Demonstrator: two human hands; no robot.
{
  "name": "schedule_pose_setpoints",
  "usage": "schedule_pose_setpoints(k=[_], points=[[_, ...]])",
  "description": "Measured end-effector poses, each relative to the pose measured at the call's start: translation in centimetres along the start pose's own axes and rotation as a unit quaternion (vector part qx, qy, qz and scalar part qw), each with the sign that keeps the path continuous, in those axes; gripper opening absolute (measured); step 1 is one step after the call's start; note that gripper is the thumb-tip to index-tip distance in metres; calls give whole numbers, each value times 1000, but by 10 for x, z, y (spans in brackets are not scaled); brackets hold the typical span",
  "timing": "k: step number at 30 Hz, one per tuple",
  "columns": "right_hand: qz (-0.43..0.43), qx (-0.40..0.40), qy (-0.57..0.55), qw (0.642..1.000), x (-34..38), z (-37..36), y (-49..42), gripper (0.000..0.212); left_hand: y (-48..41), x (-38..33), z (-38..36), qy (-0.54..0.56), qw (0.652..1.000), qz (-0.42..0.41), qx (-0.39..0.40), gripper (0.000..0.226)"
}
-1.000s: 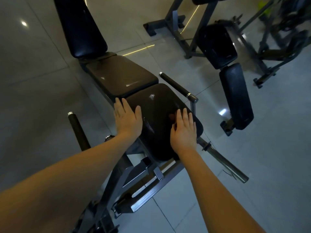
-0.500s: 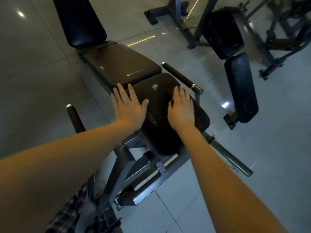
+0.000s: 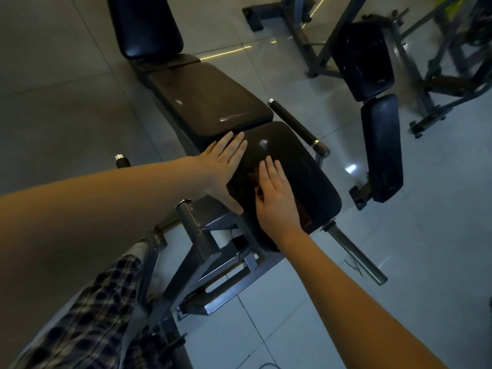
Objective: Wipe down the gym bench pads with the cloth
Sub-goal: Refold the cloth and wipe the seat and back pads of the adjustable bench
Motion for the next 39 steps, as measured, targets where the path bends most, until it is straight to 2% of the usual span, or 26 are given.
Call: schedule_pose_setpoints(k=[7,14,20,27,32,36,39], points=[[11,-7,9,1000,15,-4,-41,59,2,-6,4,-26,999,36,-21,148],[45,34,-56,997,6,8,39,64,1,-6,6,-8,998,53,42,152],[63,11,-49,997,-15,5,79,69,-2,-3,3,-19,997,61,33,153],[44,7,-30,999,10,1,19,60,-4,-4,0,2,998,65,22,152],[-6,-6,6,1000,22,-3,-27,61,-3,-6,-2,-23,997,74,20,150],[-6,-2,-13,1000,21,-1,-14,59,1,-9,4,-23,996,85,32,151],[26,-6,-50,998,12,4,20,59,3,-11,5,-16,996,84,33,148]])
Point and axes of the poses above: each hand's wrist, its own y-axis away from the middle knuckle, its own z-axis out of the back of the hand, x = y × z, the point moved 5 cm from there along -y, towards the middle knuckle, and after that the axes turned 8 degrees about -x, right-handed, at the moved point
